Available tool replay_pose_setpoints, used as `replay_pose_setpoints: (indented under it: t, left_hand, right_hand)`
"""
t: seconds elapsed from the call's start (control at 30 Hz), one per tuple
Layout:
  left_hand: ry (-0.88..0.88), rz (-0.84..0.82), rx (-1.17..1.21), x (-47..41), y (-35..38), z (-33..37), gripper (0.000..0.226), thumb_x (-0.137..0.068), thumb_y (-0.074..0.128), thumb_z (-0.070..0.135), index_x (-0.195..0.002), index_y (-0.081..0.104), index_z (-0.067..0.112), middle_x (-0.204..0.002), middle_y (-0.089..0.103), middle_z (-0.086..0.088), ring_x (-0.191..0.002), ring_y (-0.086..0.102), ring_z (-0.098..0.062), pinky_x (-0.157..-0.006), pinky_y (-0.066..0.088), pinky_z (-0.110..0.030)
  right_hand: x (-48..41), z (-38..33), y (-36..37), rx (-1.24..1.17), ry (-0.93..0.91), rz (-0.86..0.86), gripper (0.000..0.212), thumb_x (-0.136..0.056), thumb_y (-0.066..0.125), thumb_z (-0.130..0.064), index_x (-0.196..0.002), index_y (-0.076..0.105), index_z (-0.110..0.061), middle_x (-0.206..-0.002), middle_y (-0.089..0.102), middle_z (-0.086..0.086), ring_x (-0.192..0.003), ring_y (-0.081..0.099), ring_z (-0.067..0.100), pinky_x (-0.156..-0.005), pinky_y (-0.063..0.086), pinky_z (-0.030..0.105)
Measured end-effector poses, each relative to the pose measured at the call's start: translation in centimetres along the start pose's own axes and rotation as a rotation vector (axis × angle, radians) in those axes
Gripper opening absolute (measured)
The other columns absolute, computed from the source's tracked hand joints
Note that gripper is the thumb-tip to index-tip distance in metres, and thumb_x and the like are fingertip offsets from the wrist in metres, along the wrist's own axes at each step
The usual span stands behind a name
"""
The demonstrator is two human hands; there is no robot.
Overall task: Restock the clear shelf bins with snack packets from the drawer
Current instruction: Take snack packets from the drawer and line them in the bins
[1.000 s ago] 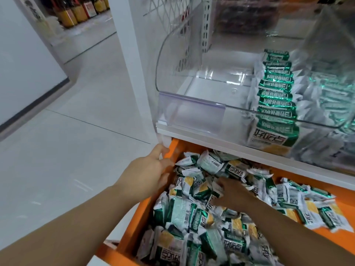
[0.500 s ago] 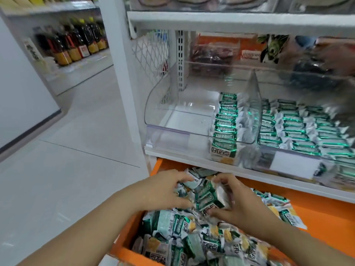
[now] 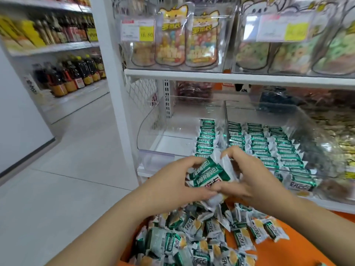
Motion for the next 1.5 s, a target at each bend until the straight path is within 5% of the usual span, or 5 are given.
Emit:
replay_pose_setpoints:
  t: [0.23, 0.47, 0.67, 1.17, 1.5]
  left_hand:
    - [-0.018, 0.196, -0.059, -4.9, -6.0, -0.5, 0.048, -0.08, 0.074, 0.03, -0.121, 0.049, 0.032, -0.11, 0.06, 0.02, -0.086, 0.059, 0.009, -0.076, 0.046, -0.015]
    - [-0.131, 0.266, -0.257, -12.8, -8.5, -5.5, 0.032, -0.08, 0.071, 0.014, -0.108, 0.055, 0.012, -0.092, 0.062, 0.003, -0.064, 0.054, 0.003, -0.049, 0.041, -0.007]
    - [-0.232, 0.262, -0.602, -19.5, -8.2, -10.3, 0.044, -0.078, 0.07, 0.025, -0.117, 0.057, 0.012, -0.109, 0.059, -0.01, -0.092, 0.061, -0.028, -0.078, 0.054, -0.04]
    - [-0.338, 0.152, -0.529, -28.3, -4.8, -13.7, 0.076, -0.082, 0.07, 0.009, -0.146, 0.029, 0.017, -0.14, 0.027, -0.017, -0.115, 0.05, -0.037, -0.101, 0.038, -0.031]
    - [-0.322, 0.276, -0.392, -28.3, -4.6, -14.1, 0.071, -0.083, 0.067, 0.005, -0.145, 0.032, 0.01, -0.139, 0.048, -0.014, -0.122, 0.05, -0.03, -0.09, 0.039, -0.026]
  right_hand:
    - [-6.9, 2.3, -3.7, 0.105, -0.054, 0.159, 0.017, -0.096, 0.044, -0.044, -0.103, 0.051, -0.03, -0.098, 0.058, -0.019, -0.086, 0.052, -0.004, -0.073, 0.037, 0.013]
    - [-11.8, 10.6, -2.6, 0.488, 0.004, 0.006, 0.038, -0.099, 0.04, -0.038, -0.1, 0.066, -0.011, -0.111, 0.058, 0.003, -0.107, 0.053, 0.021, -0.09, 0.041, 0.032]
    - [-11.8, 11.8, -2.0, 0.413, -0.109, 0.144, 0.06, -0.089, 0.026, -0.048, -0.089, 0.066, -0.004, -0.104, 0.061, 0.005, -0.124, 0.044, 0.023, -0.087, 0.024, 0.015]
    - [-11.7, 13.3, -1.3, 0.194, -0.144, 0.221, 0.038, -0.091, 0.03, -0.037, -0.071, 0.049, -0.01, -0.101, 0.058, 0.009, -0.121, 0.037, 0.012, -0.093, 0.013, -0.005]
    - [-11.5, 13.1, -1.3, 0.137, -0.143, 0.244, 0.027, -0.09, 0.032, -0.038, -0.071, 0.042, -0.022, -0.104, 0.058, 0.001, -0.122, 0.029, -0.003, -0.092, 0.015, -0.005]
Point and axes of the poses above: each hand's wrist, its own x-axis away from the middle knuckle, its own y-axis out of the palm, z = x × y, the point moved 6 cm from there along -x, towards the middle knuckle
